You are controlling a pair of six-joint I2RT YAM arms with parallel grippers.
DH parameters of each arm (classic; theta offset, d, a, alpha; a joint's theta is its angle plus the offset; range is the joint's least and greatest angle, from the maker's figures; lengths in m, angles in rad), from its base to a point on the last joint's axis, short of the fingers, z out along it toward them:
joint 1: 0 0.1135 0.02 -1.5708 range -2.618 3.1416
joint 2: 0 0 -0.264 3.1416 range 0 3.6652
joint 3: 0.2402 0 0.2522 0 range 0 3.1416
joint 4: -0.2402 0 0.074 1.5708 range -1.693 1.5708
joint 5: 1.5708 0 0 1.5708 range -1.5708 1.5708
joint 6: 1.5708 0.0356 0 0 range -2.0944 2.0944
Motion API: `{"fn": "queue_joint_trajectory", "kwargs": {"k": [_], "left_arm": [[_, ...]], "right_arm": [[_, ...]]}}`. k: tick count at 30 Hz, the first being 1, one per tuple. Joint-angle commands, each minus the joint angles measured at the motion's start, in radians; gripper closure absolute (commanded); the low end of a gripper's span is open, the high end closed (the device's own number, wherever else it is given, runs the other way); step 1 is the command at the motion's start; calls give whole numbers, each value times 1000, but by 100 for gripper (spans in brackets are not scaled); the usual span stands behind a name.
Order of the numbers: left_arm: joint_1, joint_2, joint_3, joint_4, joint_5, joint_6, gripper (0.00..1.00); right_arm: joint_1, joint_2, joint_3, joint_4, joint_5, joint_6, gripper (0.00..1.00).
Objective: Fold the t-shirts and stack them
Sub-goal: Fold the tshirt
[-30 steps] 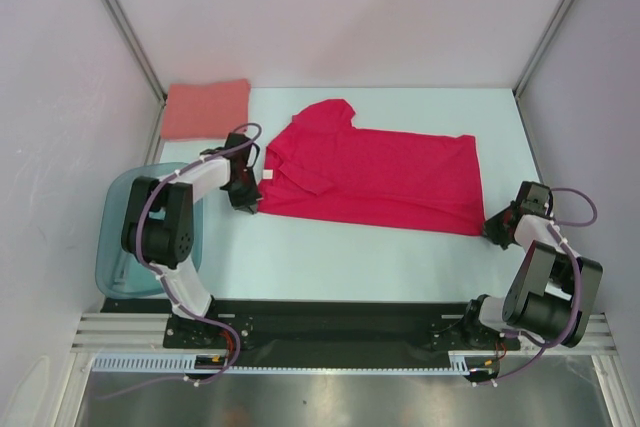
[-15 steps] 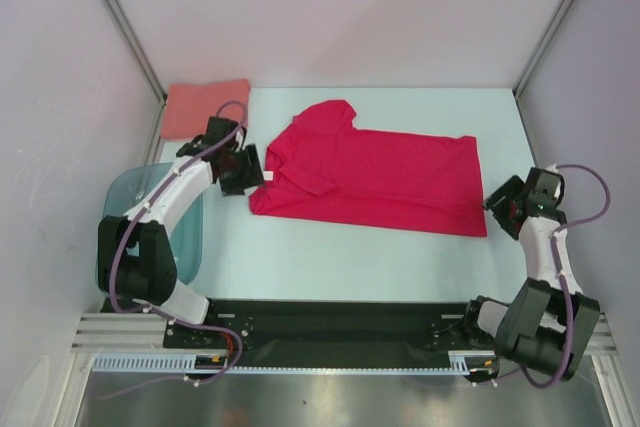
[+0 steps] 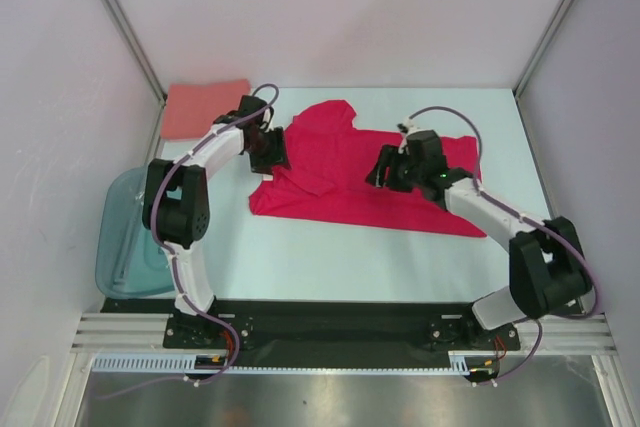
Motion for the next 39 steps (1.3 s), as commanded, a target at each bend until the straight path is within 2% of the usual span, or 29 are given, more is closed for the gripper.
{"fn": "queue_joint_trajectory", "kwargs": {"k": [1, 4, 8, 17, 20, 24, 27, 32, 36, 39], "left_arm": [[-9, 31, 99, 6, -40, 41, 39], [-9, 79, 130, 8, -38, 44, 39], [-9, 119, 155, 6, -51, 46, 43], [-15, 177, 214, 6, -50, 49, 43], [-18, 192, 221, 6, -45, 43, 46], [-20, 206, 230, 3, -41, 38, 50], [-23, 218, 242, -7, -42, 41, 55], [-24, 221, 237, -15, -47, 47, 63], [-24, 206, 233, -20, -53, 46, 81], [-24, 182, 231, -20, -45, 40, 85]], "right_arm": [[67, 65, 60, 120, -41, 22, 41], [111, 157, 86, 178, -92, 62, 47], [171, 240, 134, 214, -101, 90, 47], [200, 309, 161, 246, -105, 113, 48], [208, 320, 169, 255, -99, 122, 48], [218, 351, 189, 252, -98, 125, 42], [232, 378, 215, 237, -95, 119, 37], [251, 407, 247, 229, -73, 122, 37], [266, 432, 275, 186, -24, 119, 38], [281, 446, 295, 162, 29, 122, 36]]}}
